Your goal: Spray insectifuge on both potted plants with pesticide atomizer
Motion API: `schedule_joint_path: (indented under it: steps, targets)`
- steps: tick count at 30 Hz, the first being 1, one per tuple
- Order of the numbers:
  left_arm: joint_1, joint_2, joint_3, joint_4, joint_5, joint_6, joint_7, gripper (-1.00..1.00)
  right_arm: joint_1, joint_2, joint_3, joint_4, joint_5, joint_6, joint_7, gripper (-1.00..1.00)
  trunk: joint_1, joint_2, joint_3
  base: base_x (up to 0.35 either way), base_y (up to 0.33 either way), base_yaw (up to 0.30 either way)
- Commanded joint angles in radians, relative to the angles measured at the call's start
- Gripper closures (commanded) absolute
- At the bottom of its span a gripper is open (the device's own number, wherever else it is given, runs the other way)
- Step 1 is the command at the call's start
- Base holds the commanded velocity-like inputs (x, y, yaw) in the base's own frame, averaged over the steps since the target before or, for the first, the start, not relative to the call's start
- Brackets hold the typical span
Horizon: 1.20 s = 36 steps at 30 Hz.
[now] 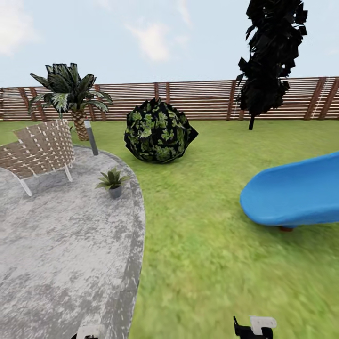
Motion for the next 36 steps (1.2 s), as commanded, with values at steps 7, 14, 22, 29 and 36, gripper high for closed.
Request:
schedule_joint_path:
  steps: [7,14,22,29,36]
  targets:
    - [-0.001,0.000,-0.009,0.000,0.008,-0.003,0.004,1.00,0.000,0.000,0.009,0.000,-0.007,-0.002,-0.004,-1.00,0.000,0.000,-0.001,0.329,0.104,0.277]
    - [-0.001,0.000,-0.009,0.000,0.008,-0.003,0.004,1.00,0.000,0.000,0.009,0.000,-0.007,-0.002,-0.004,-1.00,0.000,0.000,-0.001,0.329,0.133,0.269]
    - [-0.001,0.000,-0.009,0.001,0.008,-0.003,0.004,1.00,0.000,0.000,0.009,0.000,-0.007,-0.002,-0.004,-1.00,0.000,0.000,-0.001,0.329,0.155,0.043]
    - [-0.001,0.000,-0.009,0.001,0.008,-0.003,0.004,1.00,0.000,0.000,0.009,0.000,-0.007,-0.002,-0.004,-1.00,0.000,0.000,-0.001,0.329,0.155,0.000]
    - [-0.001,0.000,-0.009,0.000,0.008,-0.003,0.004,1.00,0.000,0.000,0.008,0.000,-0.007,-0.002,-0.004,-1.00,0.000,0.000,-0.001,0.324,0.167,0.000]
